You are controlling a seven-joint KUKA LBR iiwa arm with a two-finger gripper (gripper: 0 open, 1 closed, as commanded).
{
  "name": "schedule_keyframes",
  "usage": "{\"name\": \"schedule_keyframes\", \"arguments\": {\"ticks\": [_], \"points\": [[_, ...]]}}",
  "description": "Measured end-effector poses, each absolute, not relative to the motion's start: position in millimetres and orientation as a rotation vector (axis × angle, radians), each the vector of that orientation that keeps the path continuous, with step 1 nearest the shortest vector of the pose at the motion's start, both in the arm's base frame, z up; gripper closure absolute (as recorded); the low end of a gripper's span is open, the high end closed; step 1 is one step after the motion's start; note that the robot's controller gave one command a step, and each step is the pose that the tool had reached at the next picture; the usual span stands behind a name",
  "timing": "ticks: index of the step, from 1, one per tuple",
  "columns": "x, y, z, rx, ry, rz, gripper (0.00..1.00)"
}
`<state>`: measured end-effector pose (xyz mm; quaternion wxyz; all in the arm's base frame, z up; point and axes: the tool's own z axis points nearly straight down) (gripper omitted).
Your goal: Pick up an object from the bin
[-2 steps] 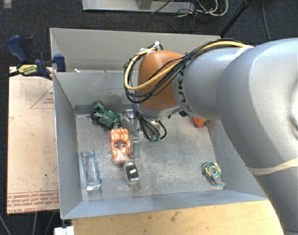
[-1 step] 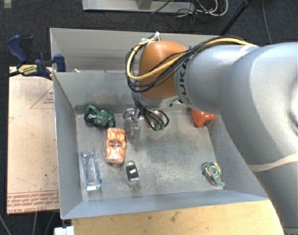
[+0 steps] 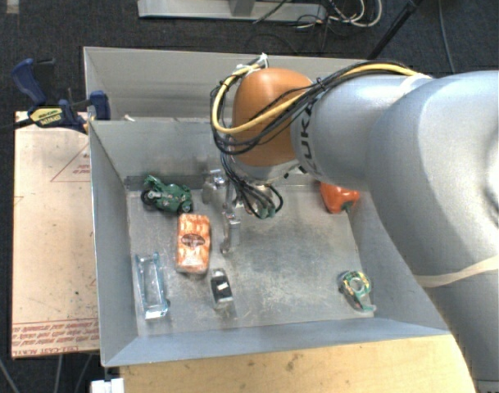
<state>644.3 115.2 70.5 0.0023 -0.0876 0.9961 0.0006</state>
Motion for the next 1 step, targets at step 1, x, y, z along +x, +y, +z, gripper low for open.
{"name": "schedule_keyframes", "arguments": {"ticks": [1], "points": [[644.3, 115.2, 70.5, -0.275, 3.125, 0.002, 0.00]]}}
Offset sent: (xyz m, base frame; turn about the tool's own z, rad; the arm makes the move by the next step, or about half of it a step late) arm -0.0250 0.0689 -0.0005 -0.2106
